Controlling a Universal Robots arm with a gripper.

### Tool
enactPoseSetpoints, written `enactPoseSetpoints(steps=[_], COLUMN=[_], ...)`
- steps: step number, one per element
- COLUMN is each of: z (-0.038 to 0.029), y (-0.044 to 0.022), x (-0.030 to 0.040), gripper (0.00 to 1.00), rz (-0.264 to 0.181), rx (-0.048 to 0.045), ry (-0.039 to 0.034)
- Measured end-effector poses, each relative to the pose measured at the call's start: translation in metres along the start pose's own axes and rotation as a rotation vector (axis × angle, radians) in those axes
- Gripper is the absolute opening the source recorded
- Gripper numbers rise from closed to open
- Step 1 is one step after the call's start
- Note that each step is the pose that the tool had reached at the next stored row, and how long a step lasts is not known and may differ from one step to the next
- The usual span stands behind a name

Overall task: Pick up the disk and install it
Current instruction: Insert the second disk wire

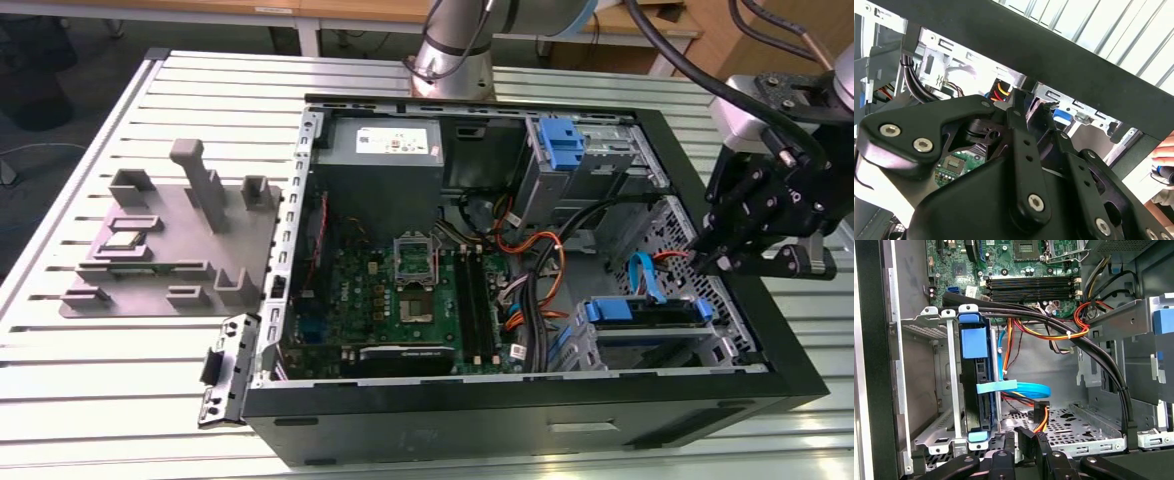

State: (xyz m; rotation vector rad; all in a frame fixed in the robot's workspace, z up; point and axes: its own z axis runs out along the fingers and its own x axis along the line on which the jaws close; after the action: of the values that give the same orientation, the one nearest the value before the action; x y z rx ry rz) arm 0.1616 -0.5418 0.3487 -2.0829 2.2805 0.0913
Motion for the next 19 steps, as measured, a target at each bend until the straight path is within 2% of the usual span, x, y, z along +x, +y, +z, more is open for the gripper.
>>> enactPoseSetpoints(steps=[3, 5, 15, 17, 19], z=[0.0, 0.0, 0.0, 0.0, -0.0001], y=[0.0, 0.0, 0.0002, 0.0019, 0.0055], x=[0.0, 0.0, 0.0001, 0.0004, 0.0014], gripper=[0.29, 0.17, 0.16, 0.16, 0.16], rz=[0.0, 0.0, 0.0, 0.0, -0.001], rx=[0.0, -0.0001, 0.0002, 0.0025, 0.009], ry=[0.0001, 0.0002, 0.0004, 0.0, -0.0004])
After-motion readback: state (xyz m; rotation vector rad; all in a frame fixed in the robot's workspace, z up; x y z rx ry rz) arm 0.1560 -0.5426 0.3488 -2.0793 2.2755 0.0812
